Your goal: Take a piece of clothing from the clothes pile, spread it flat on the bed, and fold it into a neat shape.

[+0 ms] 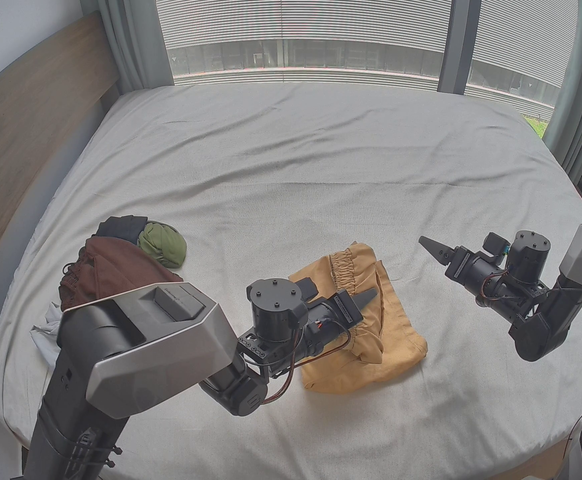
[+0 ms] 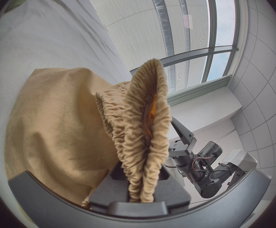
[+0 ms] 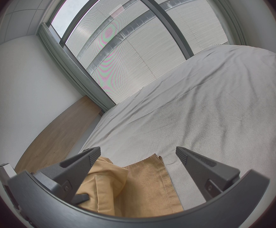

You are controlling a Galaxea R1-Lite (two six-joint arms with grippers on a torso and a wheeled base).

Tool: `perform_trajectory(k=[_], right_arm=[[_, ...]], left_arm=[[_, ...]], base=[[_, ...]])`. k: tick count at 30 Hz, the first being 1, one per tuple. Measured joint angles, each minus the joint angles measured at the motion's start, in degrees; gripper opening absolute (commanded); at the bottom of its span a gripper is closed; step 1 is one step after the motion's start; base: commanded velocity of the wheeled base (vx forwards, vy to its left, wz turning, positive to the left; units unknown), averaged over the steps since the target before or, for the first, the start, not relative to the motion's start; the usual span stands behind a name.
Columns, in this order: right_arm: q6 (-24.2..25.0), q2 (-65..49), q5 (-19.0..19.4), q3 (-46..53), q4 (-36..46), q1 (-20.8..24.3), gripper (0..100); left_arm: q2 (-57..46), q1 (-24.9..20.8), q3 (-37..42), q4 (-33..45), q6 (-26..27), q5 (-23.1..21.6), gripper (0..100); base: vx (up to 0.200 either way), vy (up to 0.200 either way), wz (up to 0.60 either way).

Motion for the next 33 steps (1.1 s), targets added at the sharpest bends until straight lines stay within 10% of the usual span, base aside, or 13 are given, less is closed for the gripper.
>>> perform_trajectory(k=[8, 9, 33], right_arm=[[0.00, 0.00, 0.00, -0.16, -0.06, 0.00, 100], [0.00, 0.00, 0.00, -0.16, -0.06, 0.00, 100], [0.01, 0.11, 0.06, 0.13, -0.06, 0.16, 100]], left_arm=[[0.83, -0.09, -0.50, 0.99, -0.02, -0.02, 0], [0.90, -0.09, -0.50, 1.01, -0.02, 0.00, 100], [1.26, 0.60, 2.36, -3.10, 2.77, 0.90, 100]], base=[[0.000, 0.000, 0.00], [0.000, 0.000, 0.00], [0.000, 0.000, 0.00]])
